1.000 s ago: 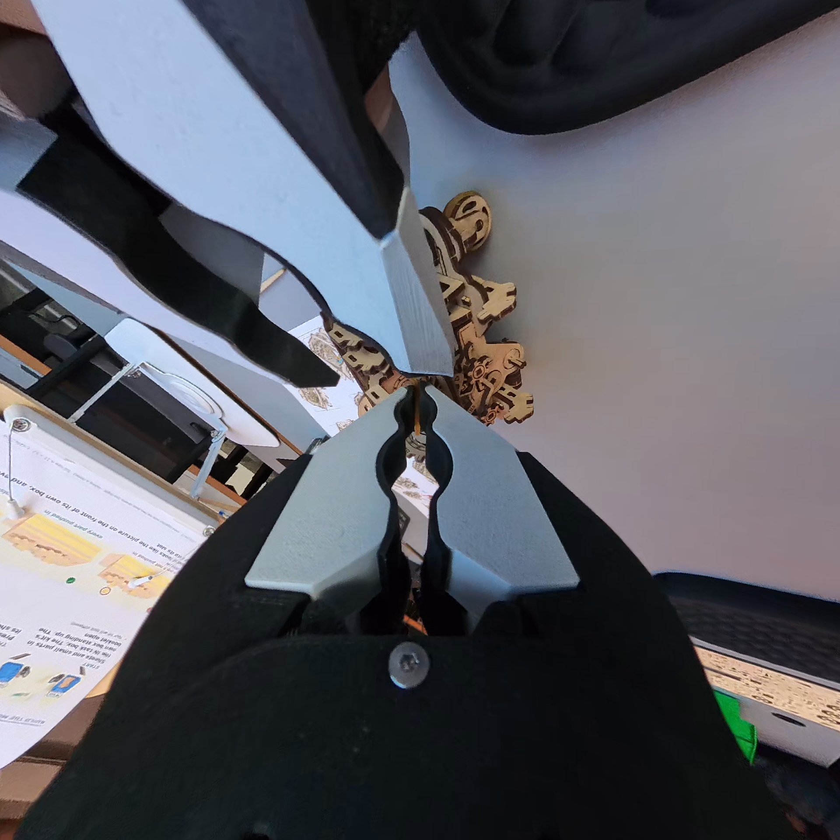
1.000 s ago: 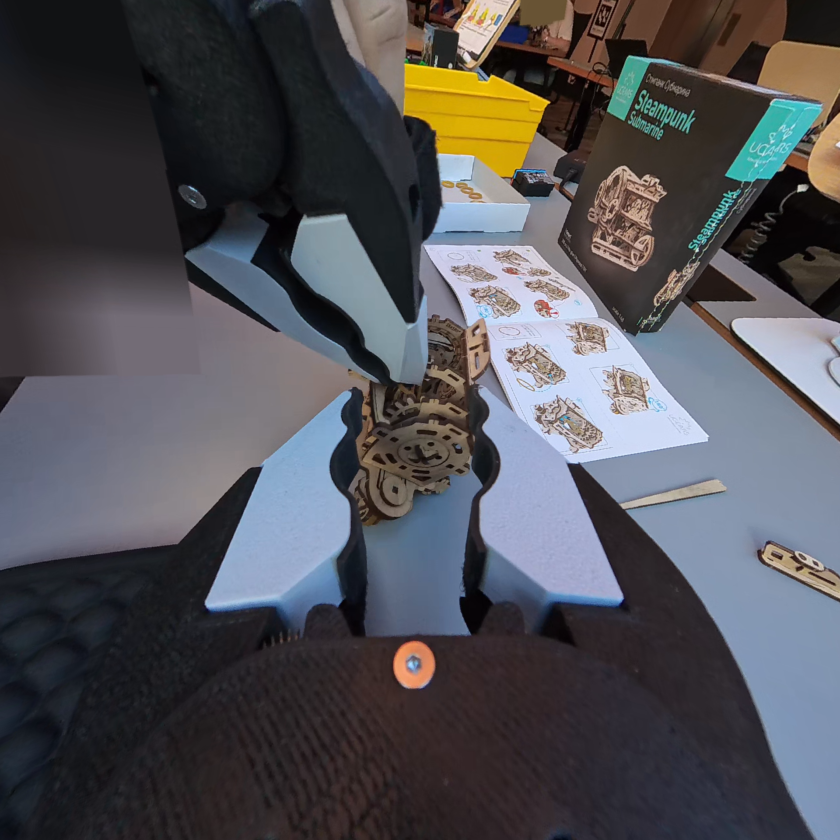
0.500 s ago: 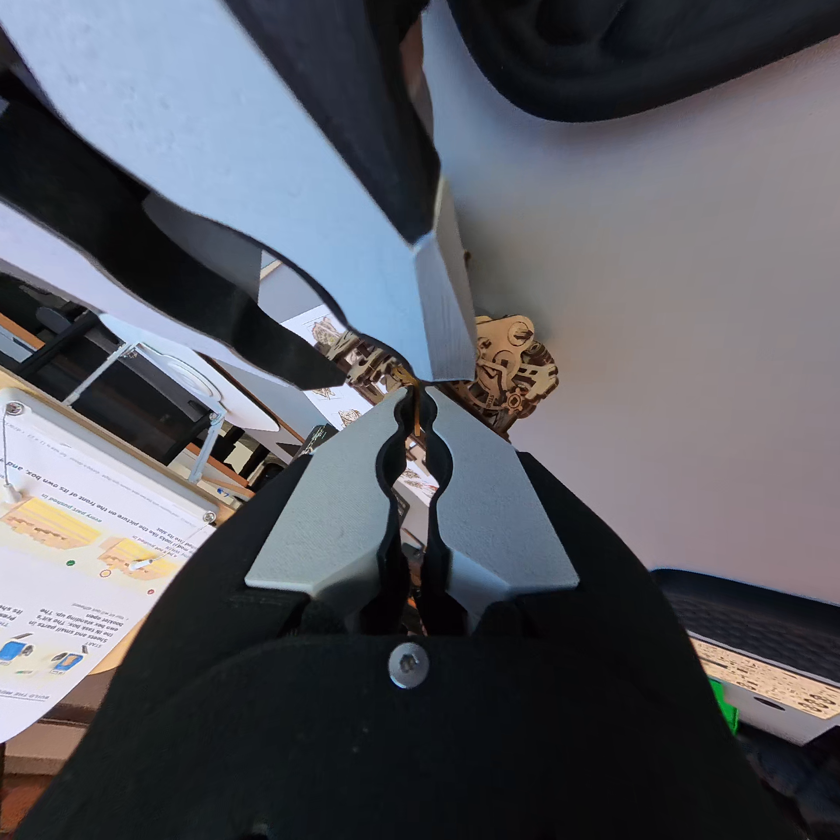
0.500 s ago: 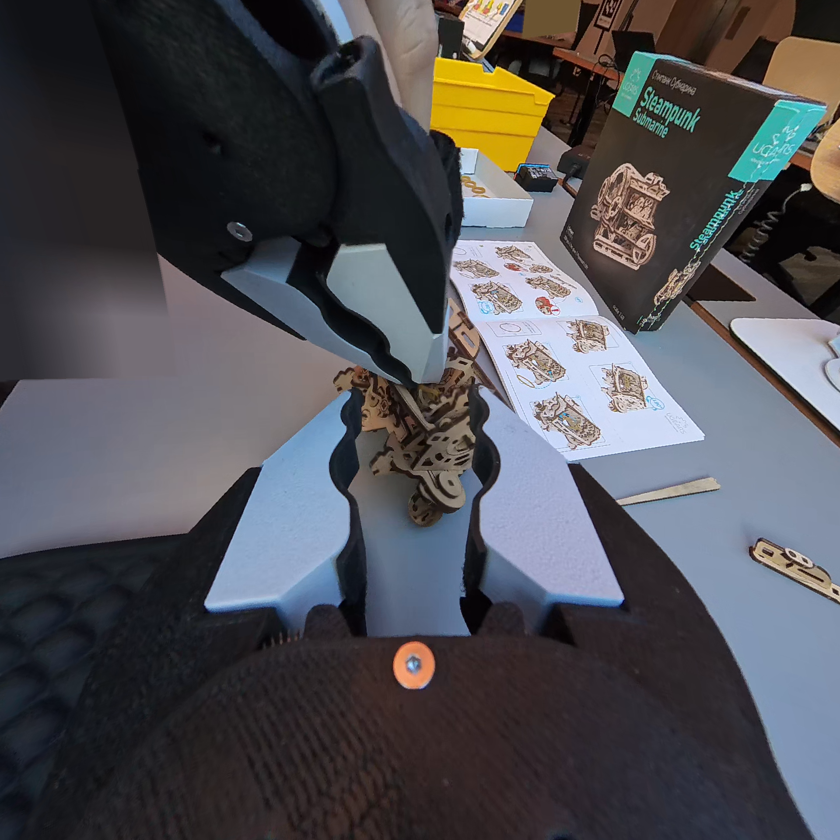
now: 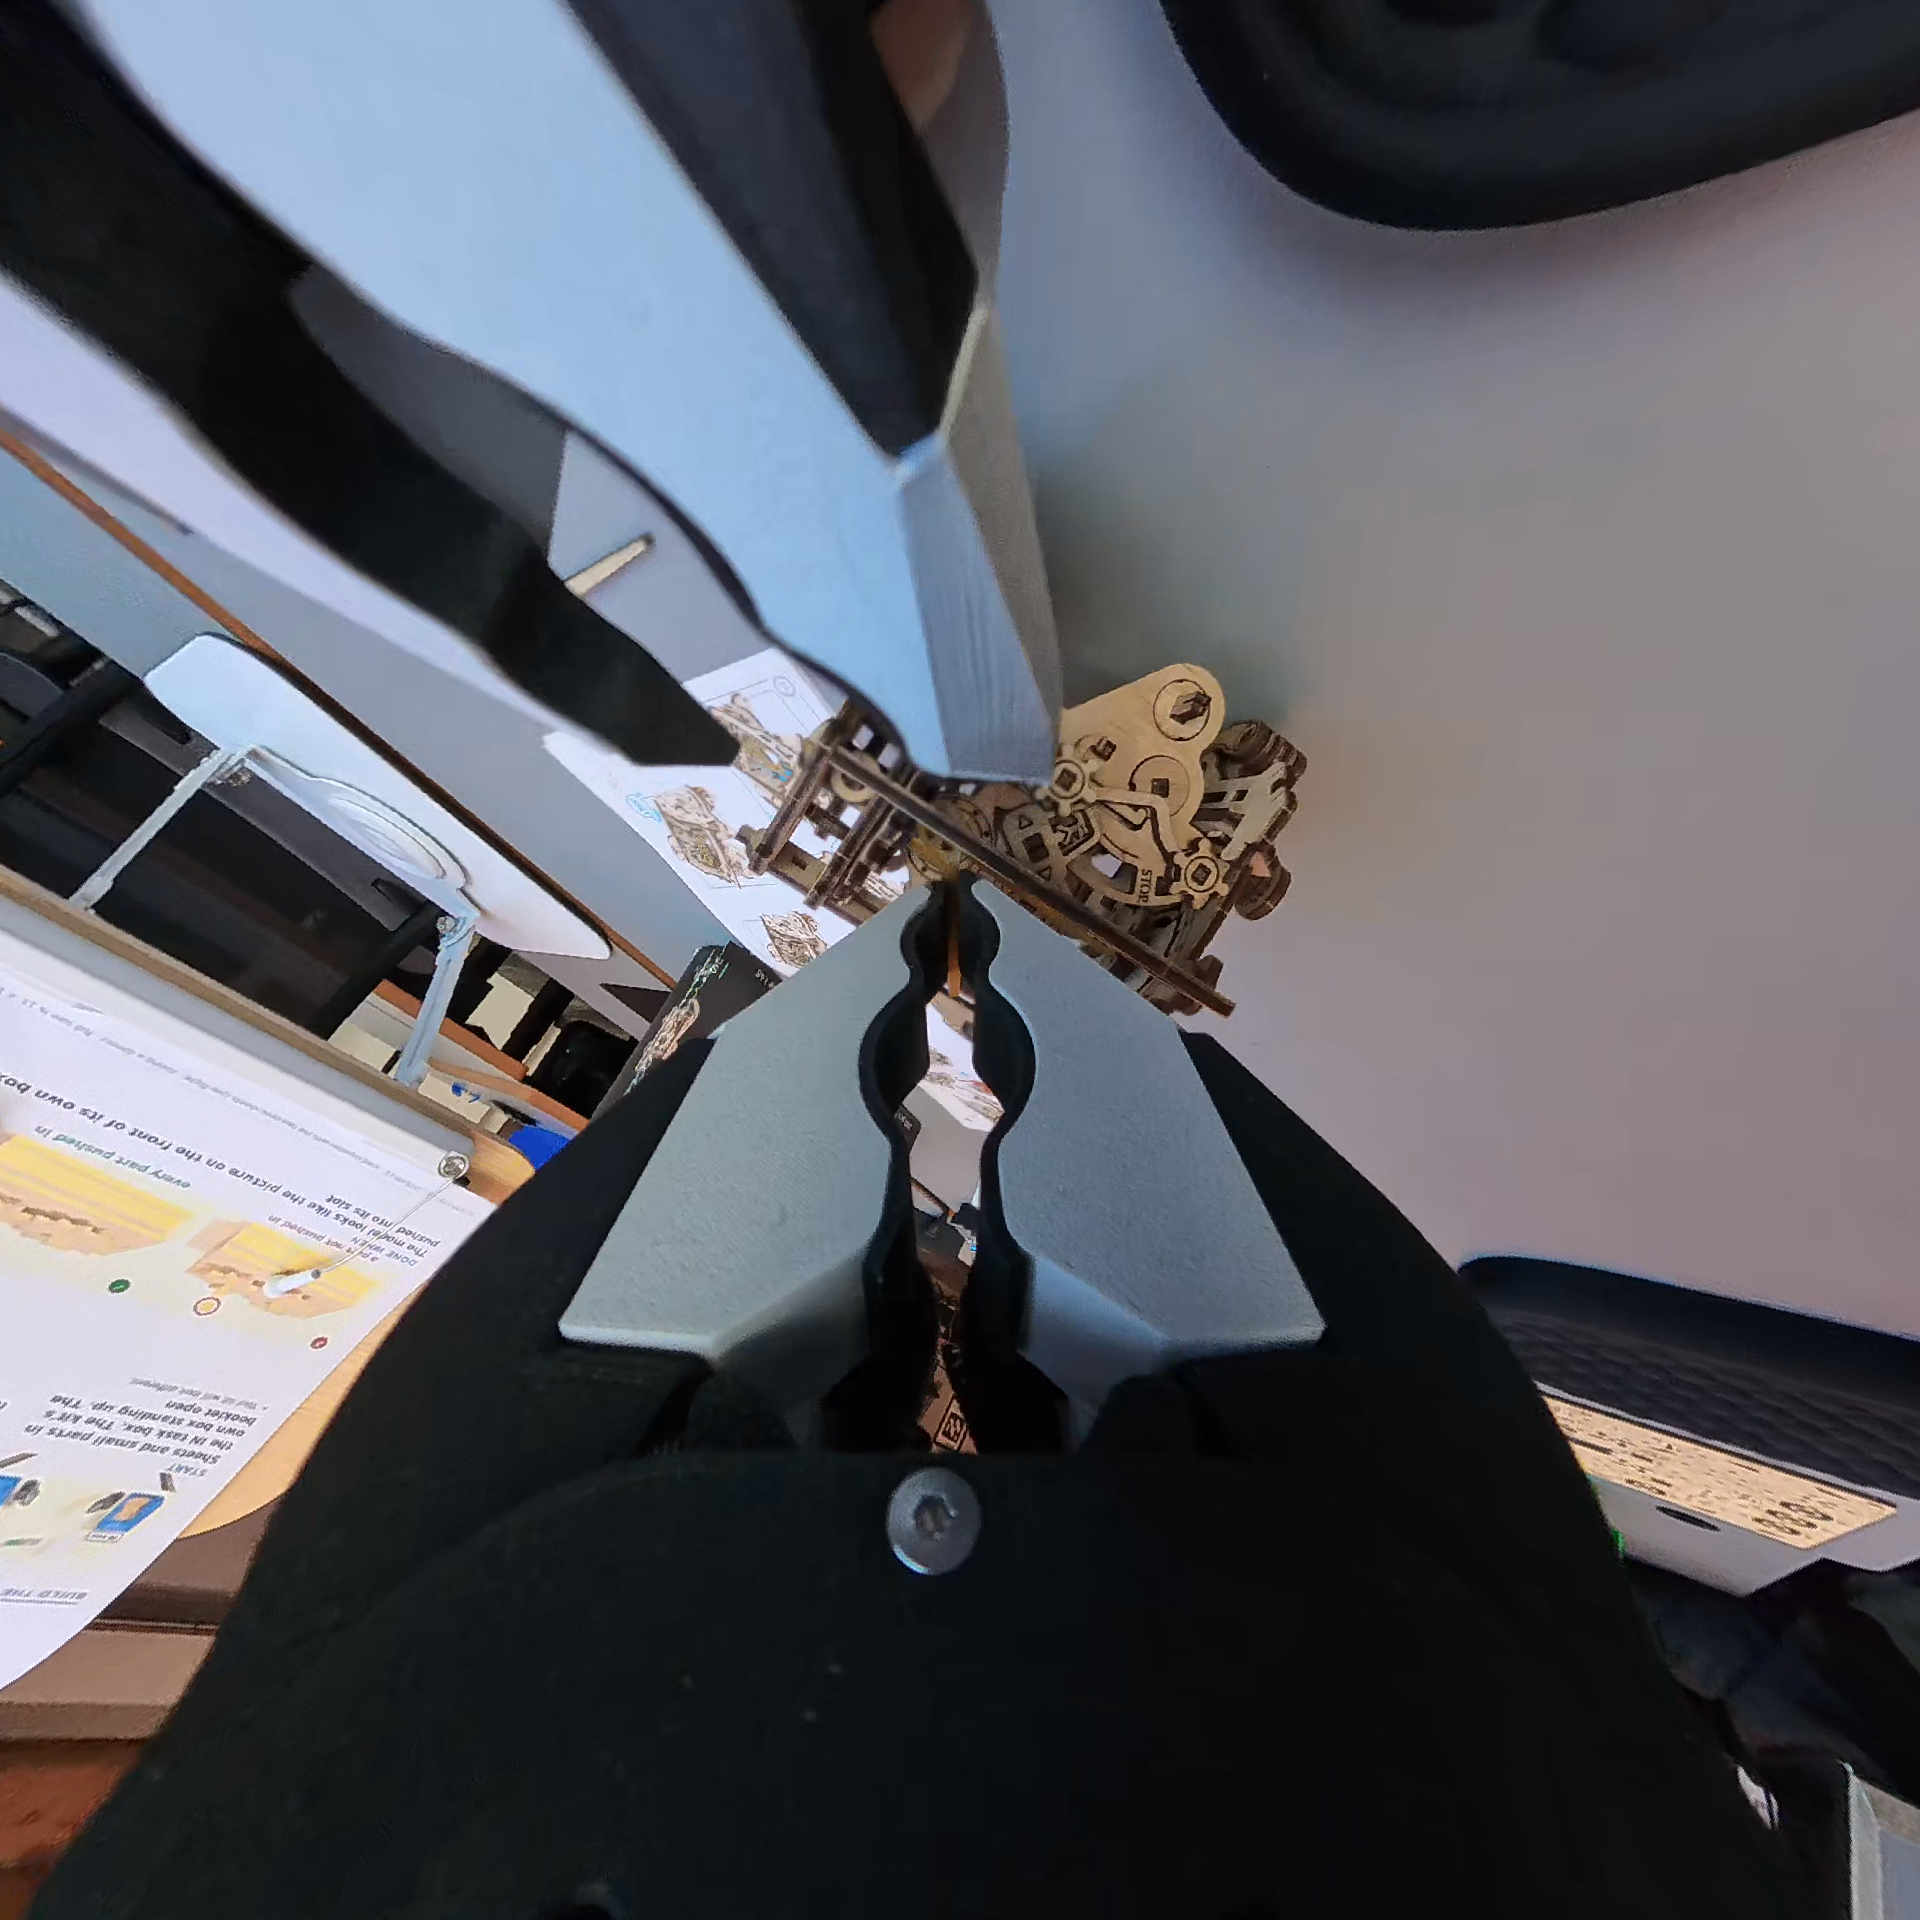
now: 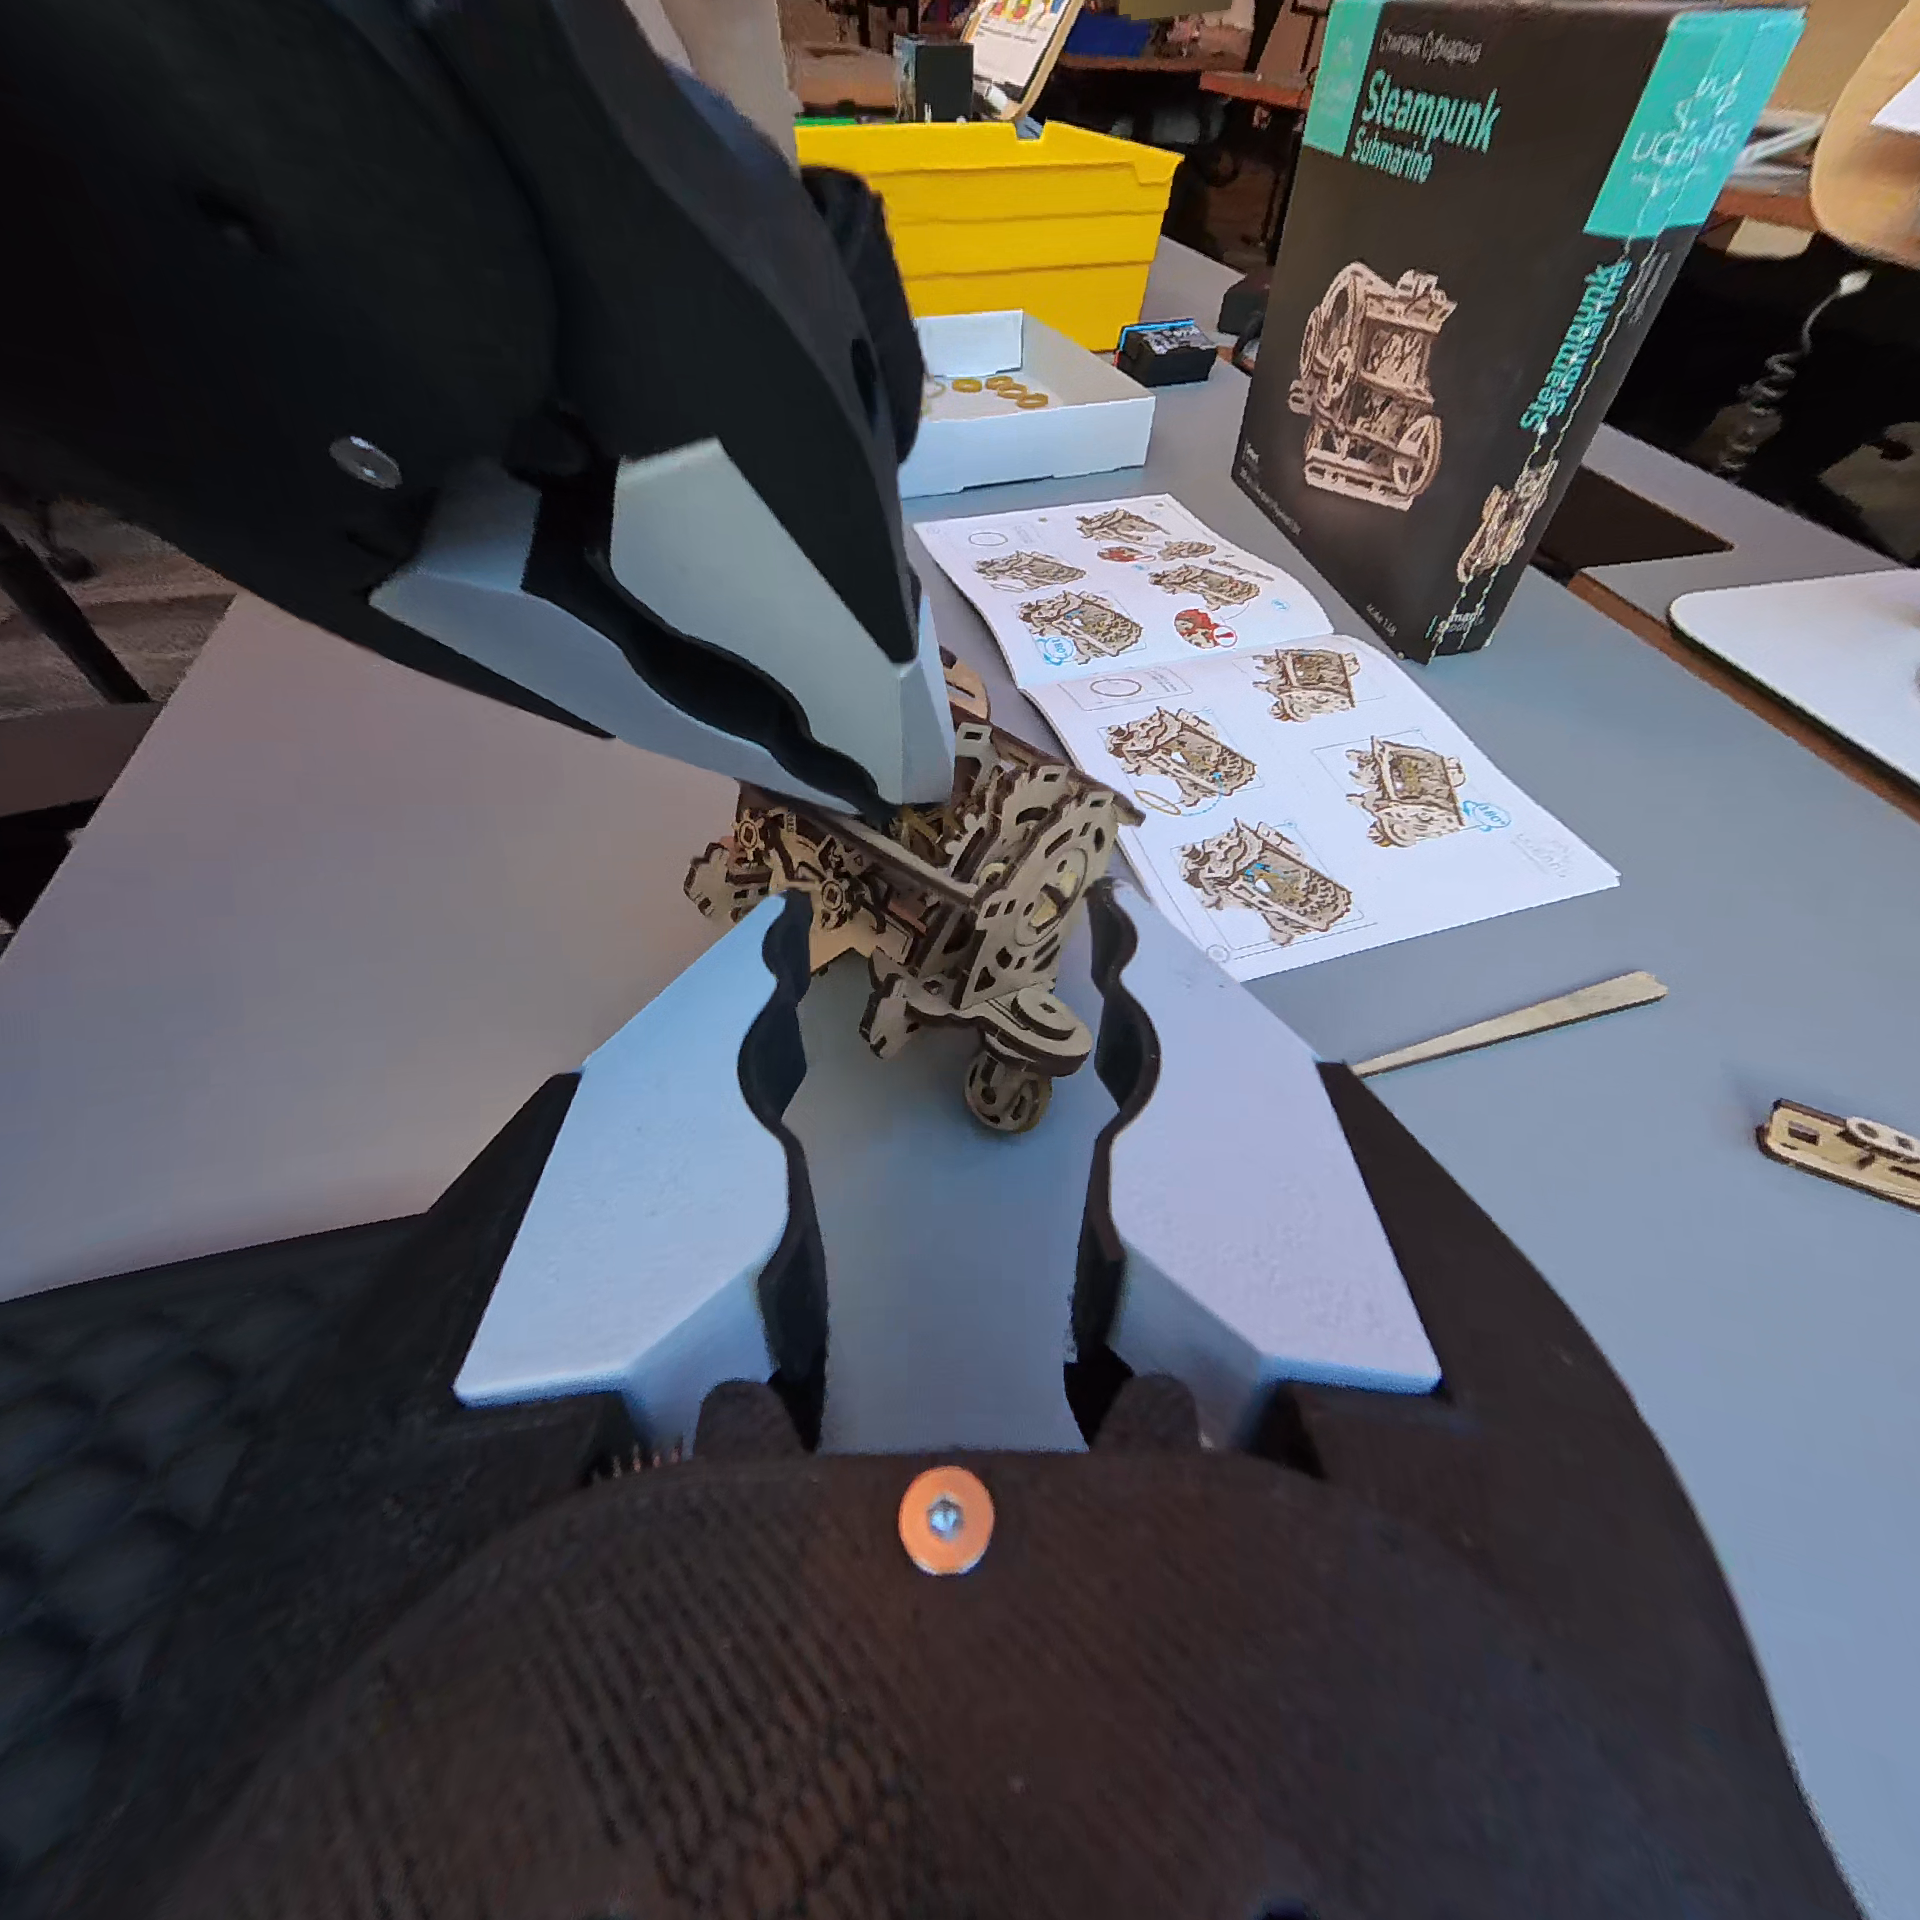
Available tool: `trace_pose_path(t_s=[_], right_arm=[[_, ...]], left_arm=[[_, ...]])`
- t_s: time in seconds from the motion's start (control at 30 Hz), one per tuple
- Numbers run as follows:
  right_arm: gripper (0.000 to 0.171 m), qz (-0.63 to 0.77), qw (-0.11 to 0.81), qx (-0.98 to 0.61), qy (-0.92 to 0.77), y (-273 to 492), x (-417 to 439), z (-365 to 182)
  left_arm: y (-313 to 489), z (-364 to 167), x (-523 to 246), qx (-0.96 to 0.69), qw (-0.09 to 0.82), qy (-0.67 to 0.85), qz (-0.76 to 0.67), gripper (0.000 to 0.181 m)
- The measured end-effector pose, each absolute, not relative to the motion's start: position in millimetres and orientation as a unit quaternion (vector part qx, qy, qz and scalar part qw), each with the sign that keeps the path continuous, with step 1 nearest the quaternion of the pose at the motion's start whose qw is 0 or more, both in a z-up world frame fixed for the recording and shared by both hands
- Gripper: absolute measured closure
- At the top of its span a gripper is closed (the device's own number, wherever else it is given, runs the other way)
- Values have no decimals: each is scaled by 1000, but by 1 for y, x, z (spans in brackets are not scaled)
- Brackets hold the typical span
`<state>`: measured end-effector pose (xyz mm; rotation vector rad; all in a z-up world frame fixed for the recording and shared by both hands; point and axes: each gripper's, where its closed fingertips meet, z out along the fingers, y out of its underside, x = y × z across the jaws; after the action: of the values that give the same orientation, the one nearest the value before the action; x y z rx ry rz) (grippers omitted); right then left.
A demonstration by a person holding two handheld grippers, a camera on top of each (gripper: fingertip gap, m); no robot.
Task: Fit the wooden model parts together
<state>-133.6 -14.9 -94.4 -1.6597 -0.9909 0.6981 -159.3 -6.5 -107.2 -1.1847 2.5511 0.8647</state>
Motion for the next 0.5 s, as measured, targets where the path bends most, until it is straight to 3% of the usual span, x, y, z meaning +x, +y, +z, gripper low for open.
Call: trace_pose_path(t_s=[0.33, 0.5], right_arm=[[117, 291, 511, -693, -417, -18, -134, -95], [112, 284, 503, -722, -382, -16, -130, -84]], left_arm=[[-15, -77, -160, -463, 130, 850, 216, 181], [-11, -48, -164, -504, 199, 824, 165, 181]])
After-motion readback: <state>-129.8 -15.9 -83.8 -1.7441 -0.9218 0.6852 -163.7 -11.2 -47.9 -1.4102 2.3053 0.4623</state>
